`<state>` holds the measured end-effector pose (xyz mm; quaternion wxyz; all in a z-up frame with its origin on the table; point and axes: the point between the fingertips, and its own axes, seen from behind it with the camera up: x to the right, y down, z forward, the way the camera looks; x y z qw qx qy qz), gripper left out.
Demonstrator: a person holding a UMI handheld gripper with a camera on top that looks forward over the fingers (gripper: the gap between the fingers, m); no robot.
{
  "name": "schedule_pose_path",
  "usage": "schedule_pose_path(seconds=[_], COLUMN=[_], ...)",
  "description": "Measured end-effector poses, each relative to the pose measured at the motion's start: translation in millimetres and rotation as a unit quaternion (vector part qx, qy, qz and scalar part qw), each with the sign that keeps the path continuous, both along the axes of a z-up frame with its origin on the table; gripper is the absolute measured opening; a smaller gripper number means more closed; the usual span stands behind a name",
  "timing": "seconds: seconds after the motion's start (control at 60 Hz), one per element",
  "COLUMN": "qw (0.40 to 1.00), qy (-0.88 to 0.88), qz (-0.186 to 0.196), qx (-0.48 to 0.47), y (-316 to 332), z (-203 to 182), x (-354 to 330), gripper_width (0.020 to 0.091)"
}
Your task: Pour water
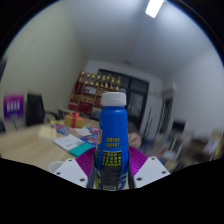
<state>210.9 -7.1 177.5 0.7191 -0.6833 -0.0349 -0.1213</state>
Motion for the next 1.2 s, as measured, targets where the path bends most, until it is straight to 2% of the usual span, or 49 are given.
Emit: schedule_pose_path(seconds=[0.017,0.1,0.183,0.2,0.217,0.317,0.533,0.583,0.667,0.717,0.733,0.783,0.817,0.95,1.2], qw=[0.999,0.989,0.99,0.99,0.989,0.988,0.994,0.994,0.992,0.988,0.987,0.984,0.983,0.983,0.987], qy=[0.037,0.14,0.133,0.133,0.131,0.14,0.086,0.092,0.103,0.117,0.122,0.138,0.146,0.146,0.117], qz=[0.008,0.012,0.004,-0.006,-0.007,-0.006,-0.004,-0.005,-0.007,-0.014,-0.015,-0.009,-0.006,-0.003,0.009], qx=[-0.012,-0.036,-0.049,-0.048,-0.063,-0.062,-0.06,-0.06,-0.076,-0.096,-0.104,-0.114,-0.113,-0.114,-0.106], y=[28,39,56,42,61,58,56,54,48,45,42,33,26,-17,-154], z=[-4,-41,-64,-74,-68,-102,-104,-104,-107,-112,-115,-118,-117,-108,-80], x=[-3,0,22,12,15,13,16,16,19,24,25,24,22,15,-28], gripper_width=[0.0462,0.0462,0.0465,0.0463,0.0463,0.0463,0.0471,0.0502,0.0602,0.0681,0.0731,0.0819,0.0848,0.0836,0.0835])
